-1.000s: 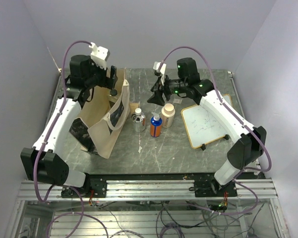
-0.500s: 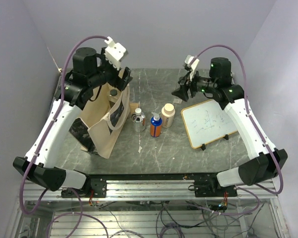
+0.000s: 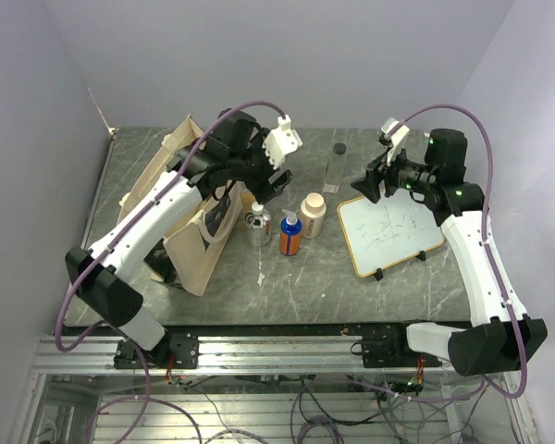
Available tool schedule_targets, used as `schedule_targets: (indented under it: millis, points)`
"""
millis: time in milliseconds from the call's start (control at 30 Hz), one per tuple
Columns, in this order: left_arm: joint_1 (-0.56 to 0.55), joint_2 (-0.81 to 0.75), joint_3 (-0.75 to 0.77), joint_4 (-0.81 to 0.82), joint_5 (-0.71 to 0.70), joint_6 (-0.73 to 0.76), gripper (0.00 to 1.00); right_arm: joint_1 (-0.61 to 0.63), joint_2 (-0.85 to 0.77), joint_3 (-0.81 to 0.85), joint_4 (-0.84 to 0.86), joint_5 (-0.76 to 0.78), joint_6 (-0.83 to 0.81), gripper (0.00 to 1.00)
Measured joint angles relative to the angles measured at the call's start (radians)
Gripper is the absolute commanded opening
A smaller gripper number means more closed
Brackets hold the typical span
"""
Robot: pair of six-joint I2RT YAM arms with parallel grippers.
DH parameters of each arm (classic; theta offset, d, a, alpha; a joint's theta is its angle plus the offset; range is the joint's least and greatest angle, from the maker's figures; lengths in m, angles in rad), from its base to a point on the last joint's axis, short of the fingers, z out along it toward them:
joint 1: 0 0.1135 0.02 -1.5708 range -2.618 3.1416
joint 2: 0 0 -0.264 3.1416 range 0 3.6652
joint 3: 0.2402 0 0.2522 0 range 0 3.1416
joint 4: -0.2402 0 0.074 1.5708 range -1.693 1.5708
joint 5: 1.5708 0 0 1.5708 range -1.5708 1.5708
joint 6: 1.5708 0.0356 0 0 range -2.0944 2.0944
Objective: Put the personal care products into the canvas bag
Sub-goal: Pick up the care product from the center of the board.
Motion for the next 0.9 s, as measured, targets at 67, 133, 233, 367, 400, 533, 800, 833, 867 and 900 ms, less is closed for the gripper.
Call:
schedule_targets:
  millis: [67,133,233,367,400,533,800,833,867,900]
  points:
    - [-0.01,0.03,0.013,-0.035,-0.013,0.01,0.85,-0.006,-0.01,-0.002,-0.001,-0.004,0.0,0.66]
    - [-0.019,0.067,0.032,-0.074,-0.029,0.012,0.84,-0.007,-0.014,-0.004,-0.001,-0.014,0.0,0.66]
    - [-0.025,0.111,0.047,-0.119,-0.056,0.014,0.84,-0.007,-0.014,-0.007,-0.001,-0.021,0.0,0.66]
    - [-0.039,0.17,0.069,-0.178,-0.114,0.014,0.84,-0.007,-0.013,-0.008,0.0,-0.032,0.002,0.66]
    - [-0.04,0.18,0.072,-0.19,-0.128,0.014,0.84,-0.007,-0.012,-0.008,0.0,-0.035,0.003,0.67]
    - [-0.042,0.217,0.094,-0.239,-0.171,0.014,0.83,-0.008,-0.009,-0.011,0.001,-0.042,0.003,0.67]
    - [-0.042,0.268,0.107,-0.306,-0.204,0.012,0.8,-0.012,-0.008,-0.021,0.001,-0.049,0.006,0.67]
    - [-0.042,0.273,0.107,-0.31,-0.207,0.01,0.8,-0.013,-0.008,-0.023,0.002,-0.051,0.008,0.67]
    - [-0.042,0.275,0.107,-0.312,-0.211,0.009,0.8,-0.014,-0.008,-0.024,0.002,-0.055,0.01,0.67]
    - [-0.042,0.278,0.107,-0.313,-0.217,0.008,0.8,-0.015,-0.008,-0.025,0.003,-0.056,0.01,0.67]
